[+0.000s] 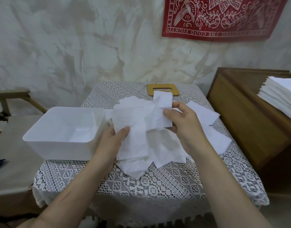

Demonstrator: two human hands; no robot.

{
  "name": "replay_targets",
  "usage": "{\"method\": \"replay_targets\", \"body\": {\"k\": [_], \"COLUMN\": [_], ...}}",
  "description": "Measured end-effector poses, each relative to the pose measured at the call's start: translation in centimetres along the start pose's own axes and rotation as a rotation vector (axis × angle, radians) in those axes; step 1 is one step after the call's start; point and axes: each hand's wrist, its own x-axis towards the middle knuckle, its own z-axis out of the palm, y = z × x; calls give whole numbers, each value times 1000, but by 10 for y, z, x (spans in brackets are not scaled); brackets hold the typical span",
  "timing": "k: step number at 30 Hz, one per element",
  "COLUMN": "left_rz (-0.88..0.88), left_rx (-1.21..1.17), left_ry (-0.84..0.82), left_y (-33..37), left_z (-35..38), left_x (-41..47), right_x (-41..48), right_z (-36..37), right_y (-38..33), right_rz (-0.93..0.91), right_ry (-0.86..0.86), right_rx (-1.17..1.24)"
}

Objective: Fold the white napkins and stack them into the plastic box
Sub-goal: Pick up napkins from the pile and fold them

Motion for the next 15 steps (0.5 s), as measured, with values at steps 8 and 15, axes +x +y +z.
{"method": "replay_targets", "body": {"k": [8, 15], "left_rz": [-1, 10], "left_rx": [-28, -11], "left_ry": [-2, -30], "left_y": [2, 5], "left_z": [2, 9], "left_x": [-3, -5], "right_x": [-10, -16], "right_z": [-32, -67], "right_y": [9, 14], "right_rz": [194, 366], "right_ry": [86, -90], "right_rx": [-51, -242]}}
